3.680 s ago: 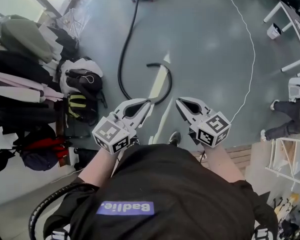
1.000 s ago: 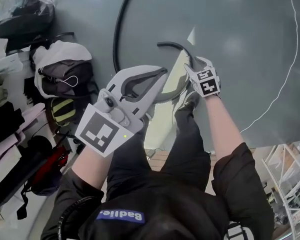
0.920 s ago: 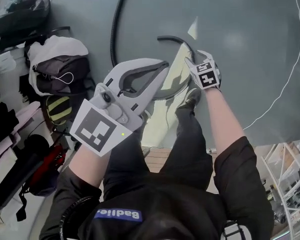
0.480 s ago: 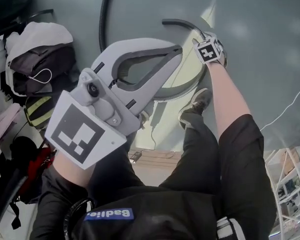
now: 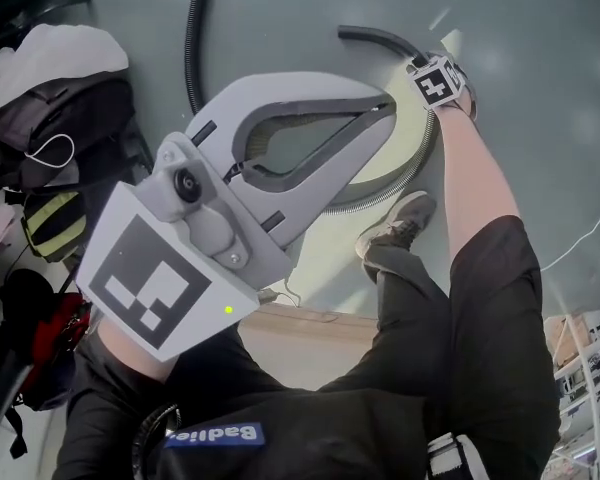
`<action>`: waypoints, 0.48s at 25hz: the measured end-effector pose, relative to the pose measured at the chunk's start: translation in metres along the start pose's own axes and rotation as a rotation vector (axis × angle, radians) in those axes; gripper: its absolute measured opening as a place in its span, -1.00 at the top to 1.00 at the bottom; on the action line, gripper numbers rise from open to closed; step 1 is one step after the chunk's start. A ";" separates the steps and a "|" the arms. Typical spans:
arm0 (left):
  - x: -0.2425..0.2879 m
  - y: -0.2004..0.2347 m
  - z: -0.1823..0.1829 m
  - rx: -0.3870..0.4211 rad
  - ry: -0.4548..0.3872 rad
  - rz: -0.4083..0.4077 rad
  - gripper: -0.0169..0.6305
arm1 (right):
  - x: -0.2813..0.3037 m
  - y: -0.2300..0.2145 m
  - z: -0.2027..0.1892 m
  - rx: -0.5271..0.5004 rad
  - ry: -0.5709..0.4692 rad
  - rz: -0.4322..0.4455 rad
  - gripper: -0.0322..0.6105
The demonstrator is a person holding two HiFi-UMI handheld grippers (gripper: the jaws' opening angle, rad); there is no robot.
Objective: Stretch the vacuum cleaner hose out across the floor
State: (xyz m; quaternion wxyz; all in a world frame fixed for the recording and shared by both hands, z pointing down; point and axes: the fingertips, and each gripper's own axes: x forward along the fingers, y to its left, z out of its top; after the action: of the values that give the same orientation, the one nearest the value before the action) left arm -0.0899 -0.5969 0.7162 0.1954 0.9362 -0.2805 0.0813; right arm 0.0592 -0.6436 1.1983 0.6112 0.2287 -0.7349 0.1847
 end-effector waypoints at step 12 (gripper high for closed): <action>-0.011 0.003 0.022 -0.007 0.016 0.041 0.96 | -0.027 -0.003 0.003 -0.011 0.022 0.000 0.35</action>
State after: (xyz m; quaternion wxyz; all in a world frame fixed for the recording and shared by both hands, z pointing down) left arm -0.0993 -0.6026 0.6947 0.1992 0.9289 -0.2985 0.0916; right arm 0.0618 -0.6446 1.1712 0.6205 0.2234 -0.7291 0.1832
